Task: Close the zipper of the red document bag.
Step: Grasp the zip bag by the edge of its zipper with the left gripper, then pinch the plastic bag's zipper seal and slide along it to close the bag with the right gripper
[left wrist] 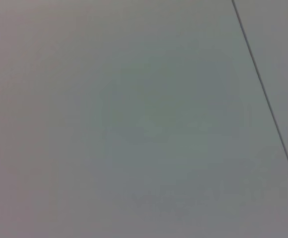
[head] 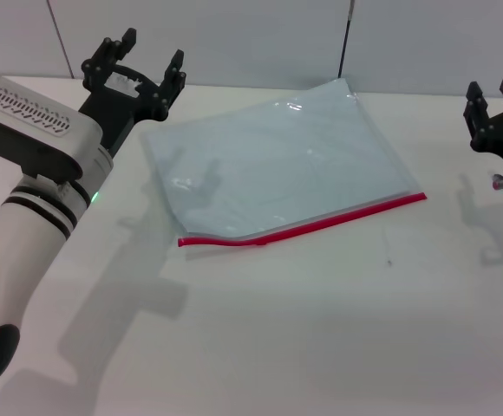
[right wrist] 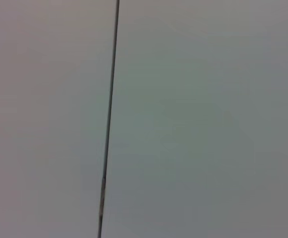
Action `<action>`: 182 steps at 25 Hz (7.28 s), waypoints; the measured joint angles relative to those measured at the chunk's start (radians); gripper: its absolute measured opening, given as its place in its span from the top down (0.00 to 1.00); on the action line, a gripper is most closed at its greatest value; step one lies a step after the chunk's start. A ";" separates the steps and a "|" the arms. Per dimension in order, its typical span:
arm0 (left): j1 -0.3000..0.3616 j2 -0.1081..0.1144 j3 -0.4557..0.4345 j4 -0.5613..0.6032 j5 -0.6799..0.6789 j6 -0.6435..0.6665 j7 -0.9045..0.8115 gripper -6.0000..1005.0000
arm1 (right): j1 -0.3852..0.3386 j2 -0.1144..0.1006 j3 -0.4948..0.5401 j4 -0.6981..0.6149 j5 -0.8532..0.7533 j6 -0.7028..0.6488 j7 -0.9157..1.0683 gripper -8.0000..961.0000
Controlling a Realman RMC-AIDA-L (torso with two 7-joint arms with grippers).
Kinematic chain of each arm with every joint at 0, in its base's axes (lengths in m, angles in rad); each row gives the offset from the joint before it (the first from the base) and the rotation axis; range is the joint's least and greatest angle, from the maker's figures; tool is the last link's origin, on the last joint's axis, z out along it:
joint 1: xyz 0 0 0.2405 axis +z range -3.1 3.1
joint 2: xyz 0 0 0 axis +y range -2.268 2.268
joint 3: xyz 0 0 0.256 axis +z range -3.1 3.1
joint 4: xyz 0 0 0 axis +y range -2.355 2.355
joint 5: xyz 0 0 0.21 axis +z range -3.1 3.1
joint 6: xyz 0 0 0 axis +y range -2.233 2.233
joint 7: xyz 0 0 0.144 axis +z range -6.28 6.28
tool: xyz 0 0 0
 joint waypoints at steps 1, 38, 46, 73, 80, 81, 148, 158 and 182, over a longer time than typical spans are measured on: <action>-0.001 0.000 0.000 0.002 0.000 0.000 0.000 0.34 | 0.001 -0.001 0.002 0.000 0.000 0.000 0.000 0.54; 0.120 0.114 -0.022 -0.767 0.170 -0.907 0.087 0.33 | -0.007 -0.003 0.043 0.016 0.000 0.030 0.000 0.54; 0.141 0.049 -0.124 -0.920 0.171 -1.306 0.261 0.33 | -0.001 -0.004 0.044 0.016 0.000 0.042 0.000 0.54; -0.016 0.006 -0.148 -1.020 0.351 -2.053 0.315 0.34 | 0.016 -0.007 0.055 0.016 0.000 0.070 0.000 0.54; -0.054 0.010 -0.146 -0.947 0.354 -2.059 0.347 0.34 | 0.018 -0.007 0.056 0.019 0.000 0.076 0.000 0.54; -0.060 0.010 -0.146 -0.937 0.354 -2.059 0.354 0.34 | 0.018 -0.007 0.056 0.019 0.000 0.078 0.000 0.54; -0.158 0.007 -0.169 -0.671 0.354 -1.809 0.386 0.86 | 0.030 -0.007 0.057 0.024 0.000 0.080 0.000 0.54; -0.150 0.006 -0.166 -0.677 0.354 -1.779 0.352 0.92 | 0.029 -0.007 0.057 0.018 0.000 0.081 0.000 0.54; 0.047 0.010 -0.228 -0.994 0.354 -1.719 0.419 0.94 | 0.005 -0.058 0.057 -0.218 -0.025 0.141 -0.001 0.67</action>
